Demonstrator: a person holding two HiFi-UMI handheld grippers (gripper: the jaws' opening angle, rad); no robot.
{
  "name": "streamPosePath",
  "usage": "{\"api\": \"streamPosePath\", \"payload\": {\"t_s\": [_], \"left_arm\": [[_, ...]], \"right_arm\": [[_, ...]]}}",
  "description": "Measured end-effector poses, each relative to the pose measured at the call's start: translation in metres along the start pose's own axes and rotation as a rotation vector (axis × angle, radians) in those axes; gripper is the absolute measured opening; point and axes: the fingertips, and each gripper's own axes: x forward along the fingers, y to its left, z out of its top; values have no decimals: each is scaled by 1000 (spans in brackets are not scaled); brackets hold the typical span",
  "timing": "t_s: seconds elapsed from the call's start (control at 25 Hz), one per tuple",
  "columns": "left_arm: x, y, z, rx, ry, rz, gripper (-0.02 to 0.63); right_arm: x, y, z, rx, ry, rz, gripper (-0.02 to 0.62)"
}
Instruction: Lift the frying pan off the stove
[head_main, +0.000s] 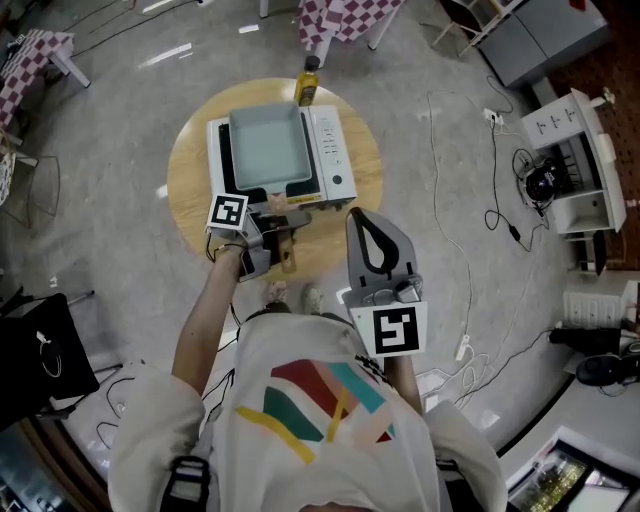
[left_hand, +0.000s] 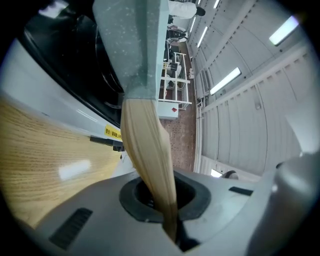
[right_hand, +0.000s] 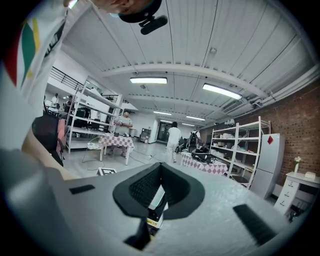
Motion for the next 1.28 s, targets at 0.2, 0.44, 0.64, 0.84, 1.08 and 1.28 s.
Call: {"api": "streamPosePath", "payload": {"t_s": [0.2, 0.44, 0.64, 0.84, 1.08, 1.28], "left_arm": [[-1, 0, -1, 24, 7, 18, 5], [-3, 4, -2, 76, 34, 109, 5], [-2, 2, 2, 161, 30, 119, 5], [2, -33, -1, 238, 51, 108, 6], [10, -92, 5, 483, 59, 140, 6], [14, -160, -3, 682, 51, 159, 6]], "right_arm": [[0, -3, 0, 3, -3, -2, -2], [0, -4, -1, 3, -7, 1, -2], [0, -8, -2, 15, -6, -9, -2], [3, -17, 2, 11, -14, -30, -2], [7, -30, 20, -1, -57, -65, -2], [15, -35, 52, -51, -130, -76, -2]]}}
